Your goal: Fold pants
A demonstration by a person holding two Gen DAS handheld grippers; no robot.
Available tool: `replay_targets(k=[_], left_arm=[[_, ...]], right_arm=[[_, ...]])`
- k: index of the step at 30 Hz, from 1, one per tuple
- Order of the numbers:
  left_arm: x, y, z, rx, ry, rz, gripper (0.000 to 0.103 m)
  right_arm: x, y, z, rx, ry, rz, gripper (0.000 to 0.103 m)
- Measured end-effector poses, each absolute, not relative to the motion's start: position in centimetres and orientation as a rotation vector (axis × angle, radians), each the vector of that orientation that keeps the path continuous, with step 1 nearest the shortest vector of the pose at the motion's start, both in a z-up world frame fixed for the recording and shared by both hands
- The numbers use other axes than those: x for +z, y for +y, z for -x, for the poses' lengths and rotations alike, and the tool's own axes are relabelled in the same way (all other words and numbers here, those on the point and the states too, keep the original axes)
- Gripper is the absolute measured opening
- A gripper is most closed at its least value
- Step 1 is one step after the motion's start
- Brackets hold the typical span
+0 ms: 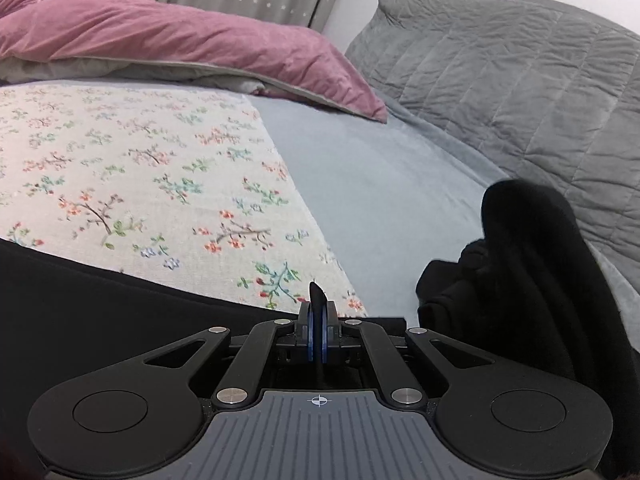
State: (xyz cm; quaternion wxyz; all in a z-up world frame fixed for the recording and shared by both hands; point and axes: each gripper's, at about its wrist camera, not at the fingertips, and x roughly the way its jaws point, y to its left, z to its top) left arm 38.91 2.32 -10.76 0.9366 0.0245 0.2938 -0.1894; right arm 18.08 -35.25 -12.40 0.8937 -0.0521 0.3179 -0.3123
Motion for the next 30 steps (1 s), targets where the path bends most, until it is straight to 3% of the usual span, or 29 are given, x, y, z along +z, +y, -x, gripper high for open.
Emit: replay_targets(k=[4, 8, 9, 12, 17, 24, 27, 30], left_arm=[[-10.4, 1.4, -38.0, -0.316, 0.567, -0.134, 0.022], [-9.3, 1.9, -36.5, -0.337, 0.572, -0.138, 0.041], [-9.0, 1.9, -36.1, -0.342, 0.579, -0.144, 0.047], [-8.0, 2.1, -34.4, -0.361, 0.618, -0.141, 0.049], [-6.4, 2.8, -30.5, -0.433, 0.637, -0.099, 0.056], [-8.2, 3.6, -24.8, -0.543, 0.657, -0.155, 0.056], [-9.6, 4.9, -23.3, -0.548, 0.705, -0.169, 0.057], [-10.4, 6.0, -22.3, -0.536, 0.67, -0.216, 0.067]], right_arm=[[-12.4, -35.0, -18.4, -0.703, 0.644, 0.186, 0.016], [-10.8, -34.2, -16.8, -0.688, 0.62, 0.22, 0.019], [-10.3, -34.1, -16.2, -0.679, 0.616, 0.201, 0.026], [-8.8, -33.6, -13.5, -0.612, 0.601, 0.117, 0.035], [-7.8, -31.8, -9.4, -0.481, 0.61, -0.003, 0.035], [-10.4, -28.8, -7.0, -0.378, 0.712, 0.013, 0.035], [-10.9, -29.7, -5.7, -0.409, 0.72, -0.011, 0.042], [-10.7, -32.0, -4.6, -0.492, 0.759, -0.113, 0.044]])
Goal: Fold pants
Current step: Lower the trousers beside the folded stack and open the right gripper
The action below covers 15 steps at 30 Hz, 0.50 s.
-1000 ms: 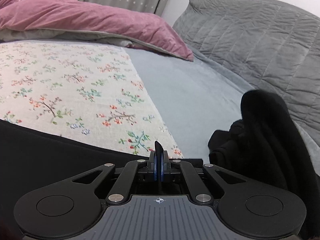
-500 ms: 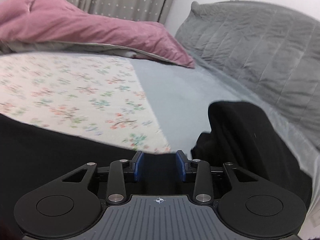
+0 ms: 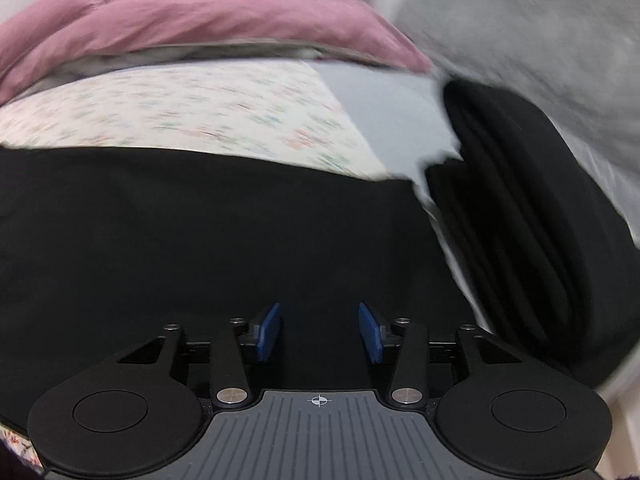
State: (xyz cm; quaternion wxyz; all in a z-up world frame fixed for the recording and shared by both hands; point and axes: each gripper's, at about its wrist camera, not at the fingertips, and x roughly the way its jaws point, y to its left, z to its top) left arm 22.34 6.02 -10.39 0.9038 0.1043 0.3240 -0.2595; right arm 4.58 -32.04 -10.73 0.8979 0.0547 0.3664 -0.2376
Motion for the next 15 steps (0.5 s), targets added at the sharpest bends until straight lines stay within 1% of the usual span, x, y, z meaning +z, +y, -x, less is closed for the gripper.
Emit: replay_targets(k=[2, 4, 6, 8, 9, 11, 15], left_arm=[[-10.3, 6.8, -22.3, -0.528, 0.674, -0.189, 0.068], [-10.1, 7.1, -22.5, -0.521, 0.691, -0.156, 0.068], [-9.8, 7.1, -22.7, -0.516, 0.698, -0.154, 0.068], [-9.3, 6.9, -22.6, -0.52, 0.693, -0.151, 0.068], [-9.0, 6.9, -22.6, -0.523, 0.69, -0.143, 0.069], [-8.7, 6.8, -22.5, -0.537, 0.686, -0.122, 0.072], [-8.4, 6.5, -22.1, -0.564, 0.674, -0.11, 0.073]], right_arm=[[-10.7, -33.3, -3.6, -0.566, 0.768, -0.159, 0.044], [-10.4, -34.4, -3.0, -0.604, 0.769, -0.242, 0.041], [-9.9, -35.0, -2.7, -0.659, 0.776, -0.283, 0.041], [-9.1, -35.7, -1.7, -0.656, 0.752, -0.366, 0.042], [-8.4, -36.1, -0.9, -0.643, 0.72, -0.421, 0.046], [-7.0, -37.0, 0.8, -0.633, 0.669, -0.523, 0.046], [-5.9, -38.2, 2.7, -0.621, 0.664, -0.644, 0.046]])
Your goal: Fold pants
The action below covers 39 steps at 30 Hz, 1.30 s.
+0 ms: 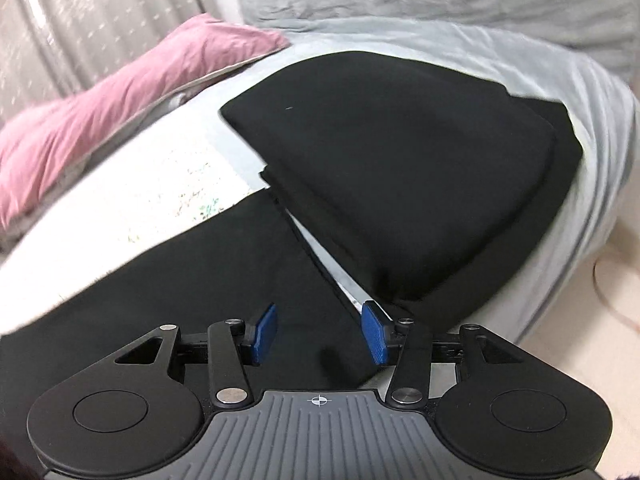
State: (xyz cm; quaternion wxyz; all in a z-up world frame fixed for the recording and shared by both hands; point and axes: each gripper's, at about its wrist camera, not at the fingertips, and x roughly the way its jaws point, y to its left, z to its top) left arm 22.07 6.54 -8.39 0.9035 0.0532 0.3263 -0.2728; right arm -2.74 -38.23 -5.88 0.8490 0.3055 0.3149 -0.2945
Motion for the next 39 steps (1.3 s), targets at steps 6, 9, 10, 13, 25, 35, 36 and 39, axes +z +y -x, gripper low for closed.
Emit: replay_targets(k=[6, 9, 10, 13, 25, 35, 36, 39], left_arm=[[-8.2, 5.9, -21.5, -0.592, 0.662, -0.118, 0.075], [-8.3, 6.0, -21.4, -0.601, 0.663, -0.118, 0.075], [-8.3, 6.0, -21.4, -0.602, 0.665, -0.119, 0.076], [-8.4, 6.0, -21.5, -0.603, 0.671, -0.121, 0.076], [-8.9, 5.7, -22.2, -0.623, 0.757, -0.063, 0.076], [-9.0, 6.0, -22.4, -0.677, 0.828, 0.056, 0.076], [-9.0, 6.0, -22.4, -0.688, 0.84, 0.079, 0.076], [-9.1, 6.0, -22.7, -0.723, 0.882, 0.167, 0.076]], right_arm=[[-6.4, -39.0, 2.8, -0.612, 0.667, -0.659, 0.046], [-7.4, -39.6, 2.1, -0.615, 0.71, -0.652, 0.046], [-7.7, -40.0, 1.8, -0.624, 0.725, -0.649, 0.046], [-8.9, -40.3, 1.0, -0.654, 0.771, -0.622, 0.045], [-9.8, -39.8, -0.9, -0.617, 0.861, -0.494, 0.036], [-6.2, -38.4, 0.5, -0.44, 0.742, -0.567, 0.006], [-5.5, -37.7, 0.1, -0.421, 0.734, -0.553, 0.006], [-3.7, -35.4, -1.1, -0.348, 0.71, -0.507, 0.006]])
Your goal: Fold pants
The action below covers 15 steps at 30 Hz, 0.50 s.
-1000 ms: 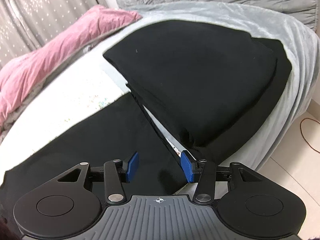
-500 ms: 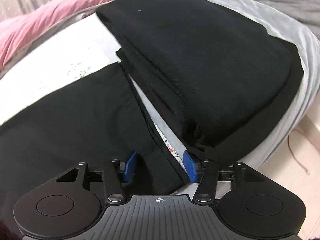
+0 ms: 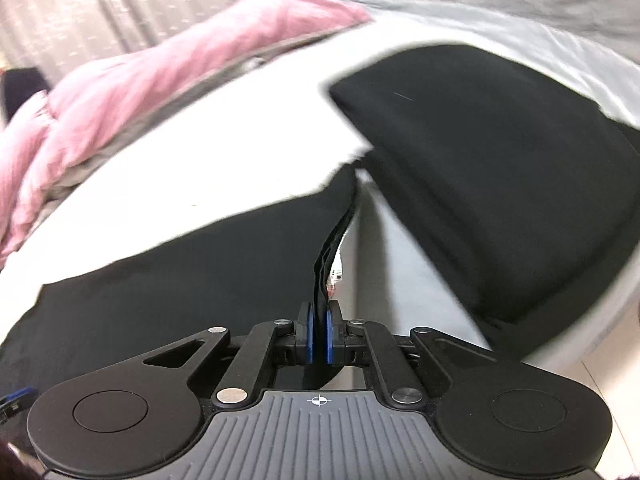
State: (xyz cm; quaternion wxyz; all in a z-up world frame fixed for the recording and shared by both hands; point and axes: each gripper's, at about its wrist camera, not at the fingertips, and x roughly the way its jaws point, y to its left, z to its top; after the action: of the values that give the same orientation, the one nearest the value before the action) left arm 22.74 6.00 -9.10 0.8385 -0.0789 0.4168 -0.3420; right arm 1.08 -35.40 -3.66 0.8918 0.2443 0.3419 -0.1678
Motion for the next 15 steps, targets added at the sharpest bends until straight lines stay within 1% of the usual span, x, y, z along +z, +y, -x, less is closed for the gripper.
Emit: replay_targets(k=[4, 7, 10, 15], left_arm=[[-9.3, 5.7, -23.2, -0.757, 0.931, 0.26, 0.076], [-9.4, 5.3, -23.5, -0.787, 0.961, 0.322, 0.075], [-9.7, 5.0, -23.9, -0.812, 1.0, 0.395, 0.074], [-10.1, 4.6, -24.3, -0.825, 1.043, 0.466, 0.071]], right_arm=[[-1.9, -30.5, -3.8, -0.225, 0.709, -0.423, 0.006], [-1.6, -26.8, -6.0, -0.136, 0.722, -0.37, 0.006], [-1.9, -22.9, -8.0, -0.04, 0.743, -0.338, 0.006], [-4.0, -17.4, -10.3, 0.08, 0.802, -0.261, 0.006]])
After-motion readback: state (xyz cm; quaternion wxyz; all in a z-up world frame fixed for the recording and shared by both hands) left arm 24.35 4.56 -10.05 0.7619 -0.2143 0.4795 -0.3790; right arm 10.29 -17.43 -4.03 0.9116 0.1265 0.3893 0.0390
